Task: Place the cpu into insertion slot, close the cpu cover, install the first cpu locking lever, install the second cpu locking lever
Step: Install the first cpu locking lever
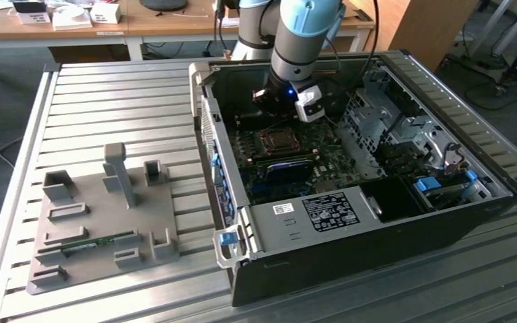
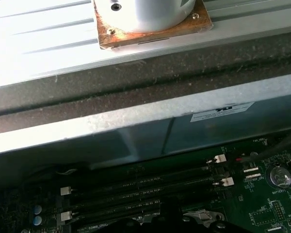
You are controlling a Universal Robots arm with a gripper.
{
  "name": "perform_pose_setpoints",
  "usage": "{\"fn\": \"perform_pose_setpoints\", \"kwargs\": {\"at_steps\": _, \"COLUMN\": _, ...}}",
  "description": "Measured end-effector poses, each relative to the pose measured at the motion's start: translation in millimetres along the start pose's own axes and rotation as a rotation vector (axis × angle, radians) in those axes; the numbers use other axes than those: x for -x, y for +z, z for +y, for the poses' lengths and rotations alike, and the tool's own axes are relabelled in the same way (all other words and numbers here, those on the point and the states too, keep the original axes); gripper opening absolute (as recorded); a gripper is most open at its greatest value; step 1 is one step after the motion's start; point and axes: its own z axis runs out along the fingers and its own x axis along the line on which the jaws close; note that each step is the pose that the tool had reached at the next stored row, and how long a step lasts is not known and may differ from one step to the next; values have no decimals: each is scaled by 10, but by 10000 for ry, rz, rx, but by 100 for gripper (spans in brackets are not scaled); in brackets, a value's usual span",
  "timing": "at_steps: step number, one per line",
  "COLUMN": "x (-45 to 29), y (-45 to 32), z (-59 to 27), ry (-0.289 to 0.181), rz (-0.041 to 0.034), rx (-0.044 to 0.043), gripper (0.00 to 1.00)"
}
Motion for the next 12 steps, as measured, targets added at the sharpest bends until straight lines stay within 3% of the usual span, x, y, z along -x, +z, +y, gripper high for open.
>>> {"fn": "perform_pose_setpoints", "kwargs": {"at_steps": 12, "x": 18, "y": 14, "z": 14, "ry": -7, "rz": -16, "rx": -74, "gripper": 11}}
